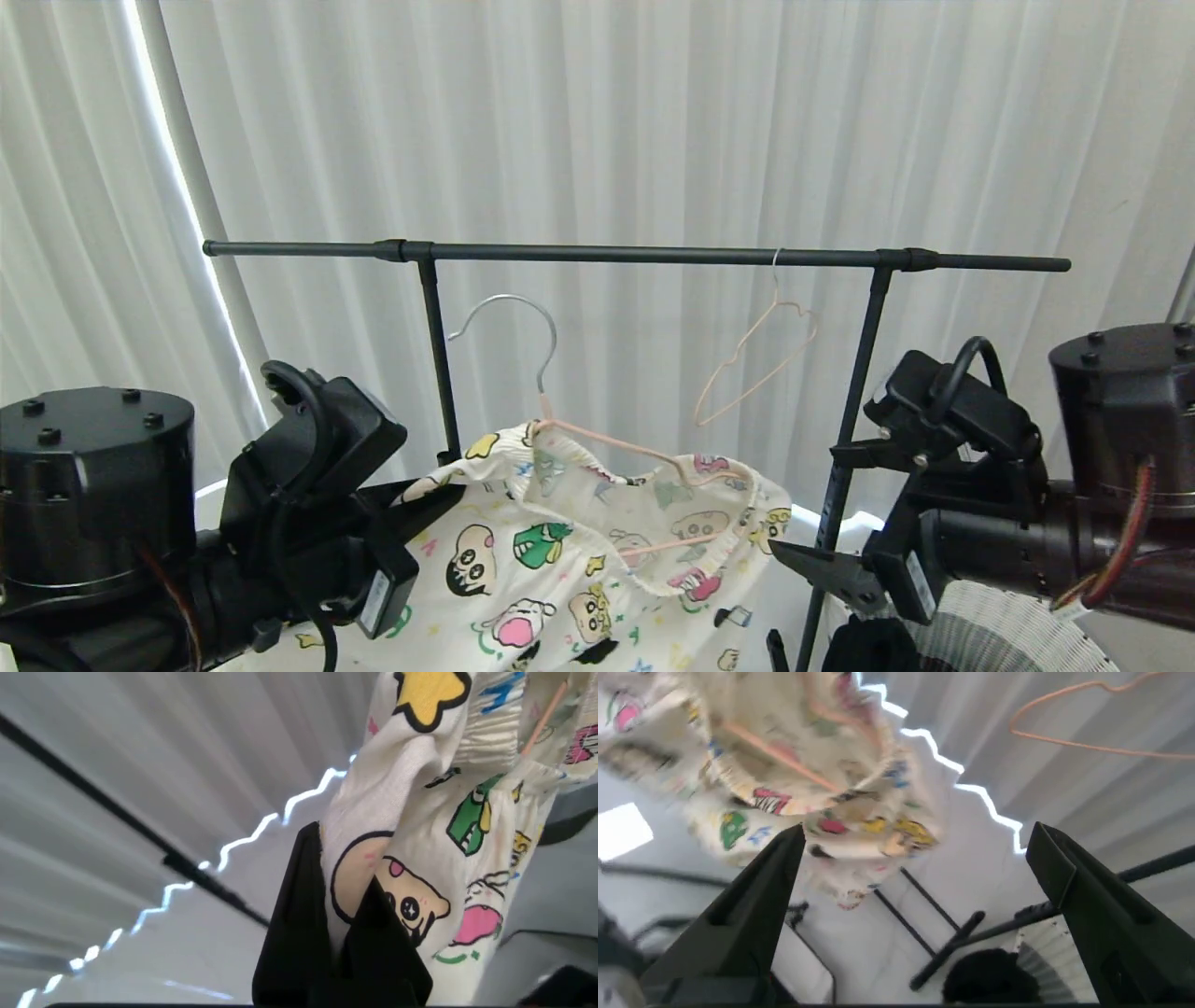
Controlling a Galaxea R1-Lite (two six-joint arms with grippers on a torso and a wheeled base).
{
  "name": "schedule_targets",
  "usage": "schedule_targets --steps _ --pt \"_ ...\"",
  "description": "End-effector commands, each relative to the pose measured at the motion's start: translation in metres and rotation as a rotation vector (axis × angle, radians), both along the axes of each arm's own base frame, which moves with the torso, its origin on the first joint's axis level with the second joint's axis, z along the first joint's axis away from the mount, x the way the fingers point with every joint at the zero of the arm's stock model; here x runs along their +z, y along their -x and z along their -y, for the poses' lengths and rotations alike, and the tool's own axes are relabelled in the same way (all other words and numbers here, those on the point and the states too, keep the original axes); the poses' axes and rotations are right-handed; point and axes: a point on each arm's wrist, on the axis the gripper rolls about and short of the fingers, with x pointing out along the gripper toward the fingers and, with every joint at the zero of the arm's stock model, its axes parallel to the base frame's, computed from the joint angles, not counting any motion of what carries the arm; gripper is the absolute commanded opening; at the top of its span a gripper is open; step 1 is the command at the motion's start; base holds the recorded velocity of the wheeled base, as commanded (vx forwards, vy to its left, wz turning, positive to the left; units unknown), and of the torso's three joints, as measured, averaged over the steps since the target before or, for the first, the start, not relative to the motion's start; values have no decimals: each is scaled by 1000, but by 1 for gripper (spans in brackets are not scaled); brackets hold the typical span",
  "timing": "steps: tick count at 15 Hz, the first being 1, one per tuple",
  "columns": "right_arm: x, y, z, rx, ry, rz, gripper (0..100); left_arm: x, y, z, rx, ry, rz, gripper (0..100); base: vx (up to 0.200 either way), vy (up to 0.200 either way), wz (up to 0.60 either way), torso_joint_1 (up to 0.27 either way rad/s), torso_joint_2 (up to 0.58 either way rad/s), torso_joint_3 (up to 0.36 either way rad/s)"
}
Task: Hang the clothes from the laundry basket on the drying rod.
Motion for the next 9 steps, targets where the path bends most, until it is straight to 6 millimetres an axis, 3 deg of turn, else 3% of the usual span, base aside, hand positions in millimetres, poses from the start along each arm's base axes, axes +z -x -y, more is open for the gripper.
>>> schedule_targets --steps 1,4,9 --pt "19 10 9 58 -13 50 100 -2 3 13 -59 23 0 0 0 0 0 0 0 0" --pt "29 9 6 143 37 74 100 -6 12 24 -134 23 4 0 0 0 0 0 0 0" --pt "22 5 -12 325 126 -18 100 -9 26 37 -241 35 55 0 0 0 0 0 0 0"
